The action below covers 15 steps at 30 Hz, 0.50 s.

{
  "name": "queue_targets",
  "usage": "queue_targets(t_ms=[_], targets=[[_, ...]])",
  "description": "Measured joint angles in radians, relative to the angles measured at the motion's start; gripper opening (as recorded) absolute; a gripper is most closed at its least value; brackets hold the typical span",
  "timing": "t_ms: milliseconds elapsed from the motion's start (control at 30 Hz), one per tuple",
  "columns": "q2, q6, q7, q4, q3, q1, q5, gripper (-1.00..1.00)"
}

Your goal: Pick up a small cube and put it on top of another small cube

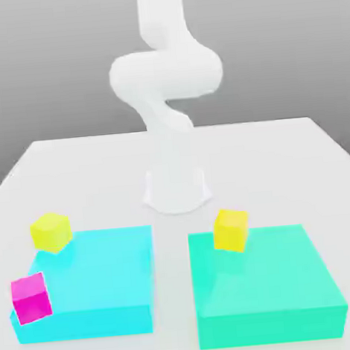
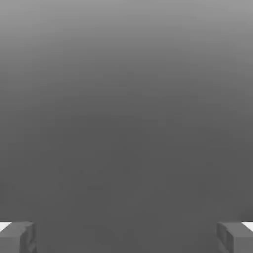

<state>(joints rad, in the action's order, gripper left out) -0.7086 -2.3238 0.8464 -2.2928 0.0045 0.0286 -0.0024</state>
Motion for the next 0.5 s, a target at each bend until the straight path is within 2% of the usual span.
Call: queue_targets(t_ms=[500], targets=[[0.55, -0.143, 0.288, 0.043, -0.007, 0.135, -0.026, 0.0]])
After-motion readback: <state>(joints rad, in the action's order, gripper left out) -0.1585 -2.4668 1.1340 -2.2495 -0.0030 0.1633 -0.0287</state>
